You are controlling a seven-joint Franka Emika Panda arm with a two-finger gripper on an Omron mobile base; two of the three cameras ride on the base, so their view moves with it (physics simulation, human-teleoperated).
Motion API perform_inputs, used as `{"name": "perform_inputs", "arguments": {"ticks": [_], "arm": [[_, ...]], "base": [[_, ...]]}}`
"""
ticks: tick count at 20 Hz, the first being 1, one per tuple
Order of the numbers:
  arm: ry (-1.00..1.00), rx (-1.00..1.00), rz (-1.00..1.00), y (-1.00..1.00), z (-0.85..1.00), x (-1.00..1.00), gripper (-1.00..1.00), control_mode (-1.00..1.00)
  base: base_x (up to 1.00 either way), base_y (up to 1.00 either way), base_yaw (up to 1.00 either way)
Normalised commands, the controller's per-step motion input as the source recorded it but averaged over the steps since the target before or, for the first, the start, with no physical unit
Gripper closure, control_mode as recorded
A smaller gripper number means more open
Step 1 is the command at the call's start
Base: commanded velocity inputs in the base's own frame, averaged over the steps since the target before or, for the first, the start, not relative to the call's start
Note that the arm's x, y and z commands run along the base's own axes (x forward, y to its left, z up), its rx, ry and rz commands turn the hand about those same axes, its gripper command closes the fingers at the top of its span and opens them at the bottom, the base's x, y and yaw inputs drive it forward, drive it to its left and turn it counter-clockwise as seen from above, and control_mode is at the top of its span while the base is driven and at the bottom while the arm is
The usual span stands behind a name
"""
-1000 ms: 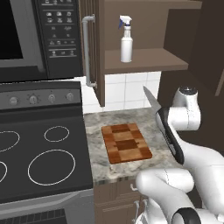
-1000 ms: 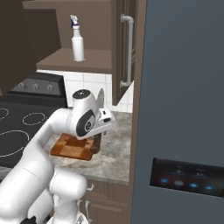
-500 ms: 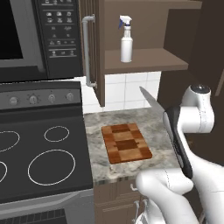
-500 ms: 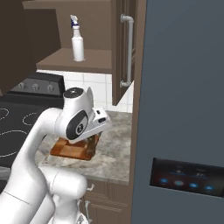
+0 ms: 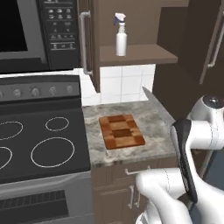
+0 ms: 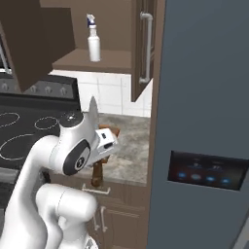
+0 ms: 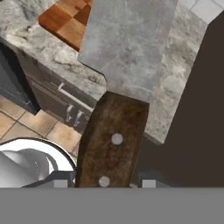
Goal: Move the cutting board and knife to the sink. Then move spray from the cabinet to the counter.
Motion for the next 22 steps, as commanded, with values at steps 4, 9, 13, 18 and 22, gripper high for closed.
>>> {"name": "perform_inputs", "arguments": {"ticks": [4, 9, 13, 18, 22], "arm": [[0.00, 0.00, 0.00, 0.00, 0.00, 0.00, 1.00, 1.00], [0.00, 0.00, 0.00, 0.00, 0.00, 0.00, 1.00, 1.00], [0.00, 0.00, 0.00, 0.00, 0.00, 0.00, 1.00, 1.00], [0.00, 0.00, 0.00, 0.00, 0.00, 0.00, 1.00, 1.00], [0.00, 0.00, 0.00, 0.00, 0.00, 0.00, 1.00, 1.00]], "base": [[-1.00, 0.22, -0.01], [-1.00, 0.44, 0.00], [-1.00, 0.67, 0.01], [-0.81, 0.96, 0.17], [-0.60, 0.55, 0.52]]}}
